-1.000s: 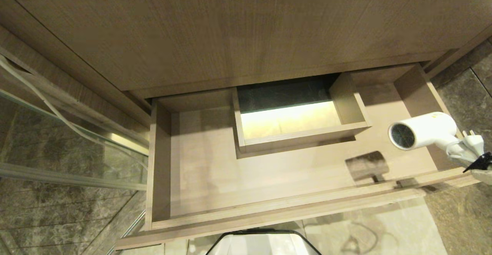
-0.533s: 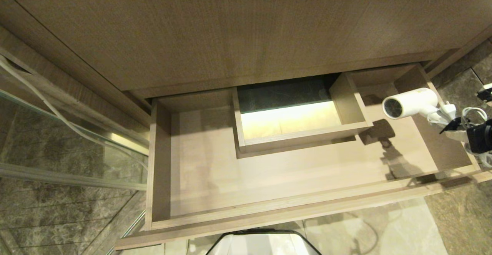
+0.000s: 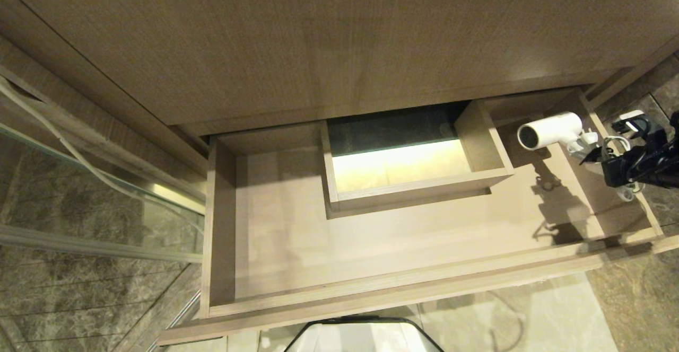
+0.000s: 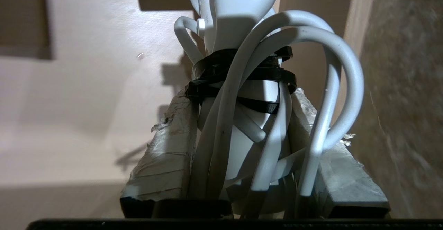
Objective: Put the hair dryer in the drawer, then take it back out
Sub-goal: Put it into the drawer
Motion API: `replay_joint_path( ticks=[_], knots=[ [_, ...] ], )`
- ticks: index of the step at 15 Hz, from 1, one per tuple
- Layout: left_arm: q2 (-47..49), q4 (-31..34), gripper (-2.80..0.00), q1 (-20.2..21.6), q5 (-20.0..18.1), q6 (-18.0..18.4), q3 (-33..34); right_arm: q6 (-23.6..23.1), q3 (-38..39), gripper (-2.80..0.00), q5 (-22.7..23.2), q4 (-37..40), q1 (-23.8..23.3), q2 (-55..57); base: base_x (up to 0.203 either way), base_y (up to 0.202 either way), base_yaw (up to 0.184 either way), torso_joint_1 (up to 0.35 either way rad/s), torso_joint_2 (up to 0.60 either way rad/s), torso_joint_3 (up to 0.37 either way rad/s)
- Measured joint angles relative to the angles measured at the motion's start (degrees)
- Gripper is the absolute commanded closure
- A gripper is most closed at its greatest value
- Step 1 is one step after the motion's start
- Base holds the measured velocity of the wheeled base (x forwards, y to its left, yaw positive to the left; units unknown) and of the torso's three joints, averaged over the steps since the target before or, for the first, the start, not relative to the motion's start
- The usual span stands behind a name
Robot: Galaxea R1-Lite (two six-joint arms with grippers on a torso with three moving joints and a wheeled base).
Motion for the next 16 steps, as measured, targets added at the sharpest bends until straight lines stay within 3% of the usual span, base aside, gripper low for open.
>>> replay_joint_path(
  ticks=[7,8,9,16],
  knots=[
    [0.0,-0.01,0.0,0.0,0.0,0.0,0.0,-0.28,-6.43,0.0,-0.97,-5.08,3.0,11.38,0.0,0.0,0.0,0.0,0.0,0.0],
    [0.0,-0.02,0.0,0.0,0.0,-0.02,0.0,-0.32,-6.49,-0.48,-1.13,-5.21,3.06,11.85,0.0,0.0,0.0,0.0,0.0,0.0],
    [0.0,-0.02,0.0,0.0,0.0,-0.02,0.0,-0.31,-6.6,-2.8,-1.72,-5.64,3.08,12.17,0.0,0.0,0.0,0.0,0.0,0.0],
    [0.0,0.0,0.0,0.0,0.0,-0.03,0.0,-0.26,-2.47,-2.8,-3.09,-8.44,2.64,10.95,0.0,0.0,0.0,0.0,0.0,0.0]
  ],
)
